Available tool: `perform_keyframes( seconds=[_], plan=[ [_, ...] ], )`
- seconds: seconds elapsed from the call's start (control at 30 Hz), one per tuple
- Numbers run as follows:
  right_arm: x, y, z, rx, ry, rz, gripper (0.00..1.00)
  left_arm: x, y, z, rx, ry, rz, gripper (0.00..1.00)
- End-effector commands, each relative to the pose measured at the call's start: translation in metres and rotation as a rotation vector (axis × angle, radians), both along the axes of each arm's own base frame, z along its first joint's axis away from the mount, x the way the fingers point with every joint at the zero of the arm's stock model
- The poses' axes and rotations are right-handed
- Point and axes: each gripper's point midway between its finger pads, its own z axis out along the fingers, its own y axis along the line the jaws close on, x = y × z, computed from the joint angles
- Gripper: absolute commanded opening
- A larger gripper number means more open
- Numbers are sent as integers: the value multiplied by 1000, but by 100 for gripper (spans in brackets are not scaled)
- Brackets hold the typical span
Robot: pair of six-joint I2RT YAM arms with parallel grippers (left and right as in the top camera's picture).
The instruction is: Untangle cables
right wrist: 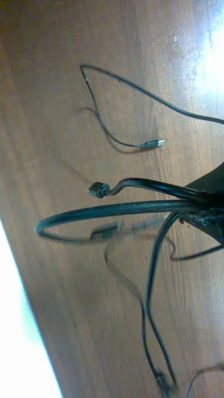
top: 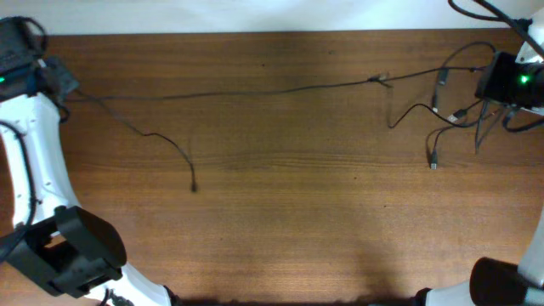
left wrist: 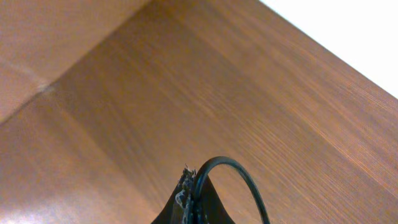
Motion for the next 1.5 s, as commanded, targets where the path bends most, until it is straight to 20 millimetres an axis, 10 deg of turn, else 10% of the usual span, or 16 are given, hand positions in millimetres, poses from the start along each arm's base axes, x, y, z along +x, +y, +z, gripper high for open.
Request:
perform_keyframes(
  seconds=[0.0, 0.23, 0.37, 0.47, 0.57, 0.73, 1.03, 1.07, 1.1, 1.13, 1.3, 1.47],
  plan=[
    [6, -15, -22, 49, 71, -56, 4, -13, 28, -5, -27, -9, 33, 0],
    [18, 24, -33, 102, 86, 122, 4, 25, -17, 12, -90, -119, -279, 0],
    [20, 46, -33, 98, 89, 179, 4, 39, -27, 117, 33, -351, -379, 0],
    [20, 58, -33, 95, 91, 209, 4, 19, -3, 181, 171, -437, -295, 0],
    [18, 63, -34, 97, 100, 222, 4, -43, 47, 207, 289, -388, -56, 0],
    [16, 63, -35, 99, 111, 221, 4, -141, 101, 157, 154, -197, 298, 0],
    [9, 64, -39, 108, 149, 220, 4, -178, 130, 163, 223, -171, 456, 23],
    [8, 64, -40, 109, 152, 219, 4, -175, 130, 164, 221, -183, 447, 44],
    [8, 64, -40, 109, 154, 219, 4, -168, 126, 163, 199, -202, 414, 90],
    [8, 64, -40, 109, 153, 219, 4, -162, 122, 162, 174, -220, 379, 99],
    [8, 64, -40, 109, 154, 219, 4, -149, 103, 146, 61, -221, 281, 99],
    [6, 65, -42, 113, 164, 219, 4, -181, 68, 31, -244, 125, 329, 89]
  ],
)
